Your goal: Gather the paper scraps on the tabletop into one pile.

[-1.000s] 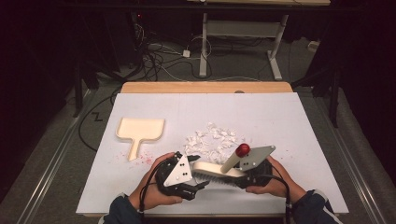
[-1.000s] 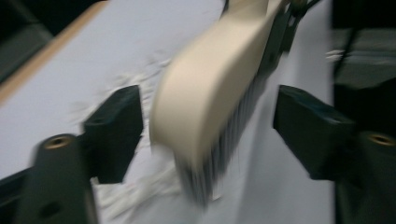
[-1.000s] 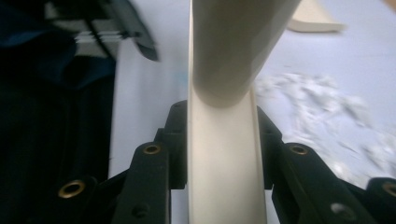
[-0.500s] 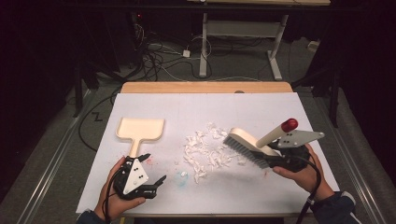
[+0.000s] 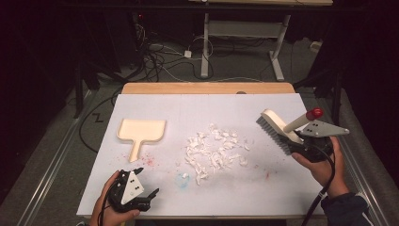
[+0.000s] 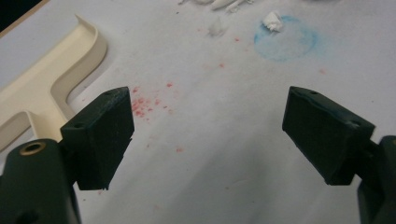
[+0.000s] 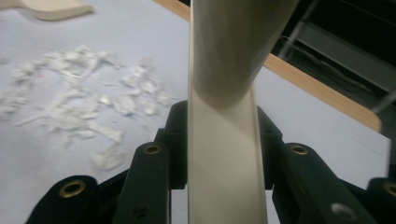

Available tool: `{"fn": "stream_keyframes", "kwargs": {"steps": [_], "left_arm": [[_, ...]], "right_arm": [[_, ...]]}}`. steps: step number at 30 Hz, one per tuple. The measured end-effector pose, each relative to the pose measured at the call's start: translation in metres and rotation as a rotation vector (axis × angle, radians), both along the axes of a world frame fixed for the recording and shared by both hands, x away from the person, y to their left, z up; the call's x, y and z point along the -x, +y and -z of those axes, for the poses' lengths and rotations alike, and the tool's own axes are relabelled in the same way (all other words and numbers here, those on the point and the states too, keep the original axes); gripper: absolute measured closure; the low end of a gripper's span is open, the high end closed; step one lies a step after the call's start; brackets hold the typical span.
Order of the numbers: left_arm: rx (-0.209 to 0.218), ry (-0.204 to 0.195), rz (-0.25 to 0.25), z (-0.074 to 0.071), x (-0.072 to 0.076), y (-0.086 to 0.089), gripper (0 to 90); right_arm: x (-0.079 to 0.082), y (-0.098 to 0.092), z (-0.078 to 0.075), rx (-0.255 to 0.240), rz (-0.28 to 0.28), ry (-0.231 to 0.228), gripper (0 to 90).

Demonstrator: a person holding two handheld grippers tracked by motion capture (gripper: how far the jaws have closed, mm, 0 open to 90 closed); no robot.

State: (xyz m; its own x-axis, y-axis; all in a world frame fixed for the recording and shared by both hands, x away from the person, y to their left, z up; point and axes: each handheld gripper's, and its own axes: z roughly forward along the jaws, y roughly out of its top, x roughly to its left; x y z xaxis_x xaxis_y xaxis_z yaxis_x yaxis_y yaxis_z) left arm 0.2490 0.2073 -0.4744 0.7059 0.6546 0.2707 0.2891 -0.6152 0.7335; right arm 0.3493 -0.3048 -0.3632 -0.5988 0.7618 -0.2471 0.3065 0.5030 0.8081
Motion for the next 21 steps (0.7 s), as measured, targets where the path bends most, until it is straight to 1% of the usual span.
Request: {"fn": "stream_keyframes", "kwargs": {"steps": [3, 4, 5, 6, 7, 9, 11, 12, 13, 14, 15, 16, 17, 18, 19, 20, 21], "left_arm": [[0.032, -0.003, -0.014, -0.001, -0.001, 0.003, 15.6], [0.033, -0.002, -0.018, -0.001, -0.001, 0.004, 15.6], [0.034, 0.001, -0.023, -0.001, -0.001, 0.005, 15.6], [0.037, 0.006, -0.025, 0.0, -0.002, 0.006, 15.6], [0.038, 0.009, -0.027, 0.0, -0.002, 0.006, 15.6], [0.037, 0.011, -0.025, 0.001, -0.003, 0.005, 15.6], [0.047, 0.015, -0.024, 0.001, -0.004, 0.004, 15.6], [0.054, 0.017, -0.025, 0.001, -0.005, 0.004, 15.6], [0.063, 0.014, -0.021, 0.001, -0.006, 0.005, 15.6], [0.076, 0.024, -0.026, 0.001, -0.006, 0.006, 15.6], [0.083, 0.038, -0.035, 0.002, -0.007, 0.007, 15.6], [0.087, 0.042, -0.039, 0.002, -0.008, 0.008, 15.6], [0.089, 0.046, -0.044, 0.003, -0.009, 0.01, 15.6], [0.085, 0.05, -0.048, 0.004, -0.01, 0.011, 15.6], [0.079, 0.052, -0.052, 0.005, -0.011, 0.012, 15.6], [0.073, 0.055, -0.056, 0.006, -0.012, 0.013, 15.6], [0.067, 0.058, -0.059, 0.007, -0.013, 0.013, 15.6]], "right_arm": [[-0.012, -0.005, 0.008, 0.015, 0.054, -0.004, 68.4], [-0.021, -0.007, 0.014, 0.045, 0.097, -0.01, 68.4], [-0.021, -0.007, 0.014, 0.045, 0.097, -0.01, 68.4], [-0.025, -0.008, 0.017, 0.064, 0.115, -0.012, 68.4], [-0.029, -0.008, 0.02, 0.073, 0.135, -0.01, 68.4], [-0.037, -0.009, 0.028, 0.085, 0.156, 0.003, 68.4], [-0.046, -0.007, 0.037, 0.107, 0.184, 0.016, 68.4], [-0.055, -0.002, 0.046, 0.138, 0.203, 0.03, 68.4], [-0.055, -0.002, 0.046, 0.138, 0.203, 0.03, 68.4], [-0.059, 0.001, 0.05, 0.156, 0.212, 0.031, 68.4], [-0.063, 0.005, 0.055, 0.163, 0.224, 0.04, 68.5], [-0.069, 0.016, 0.062, 0.187, 0.22, 0.044, 68.5], [-0.069, 0.016, 0.062, 0.187, 0.22, 0.044, 68.5], [-0.071, 0.024, 0.064, 0.207, 0.232, 0.034, 68.5], [-0.074, 0.032, 0.067, 0.222, 0.224, 0.029, 68.5], [-0.076, 0.04, 0.069, 0.225, 0.213, 0.033, 68.5], [-0.079, 0.057, 0.075, 0.226, 0.201, 0.04, 68.5]]}}
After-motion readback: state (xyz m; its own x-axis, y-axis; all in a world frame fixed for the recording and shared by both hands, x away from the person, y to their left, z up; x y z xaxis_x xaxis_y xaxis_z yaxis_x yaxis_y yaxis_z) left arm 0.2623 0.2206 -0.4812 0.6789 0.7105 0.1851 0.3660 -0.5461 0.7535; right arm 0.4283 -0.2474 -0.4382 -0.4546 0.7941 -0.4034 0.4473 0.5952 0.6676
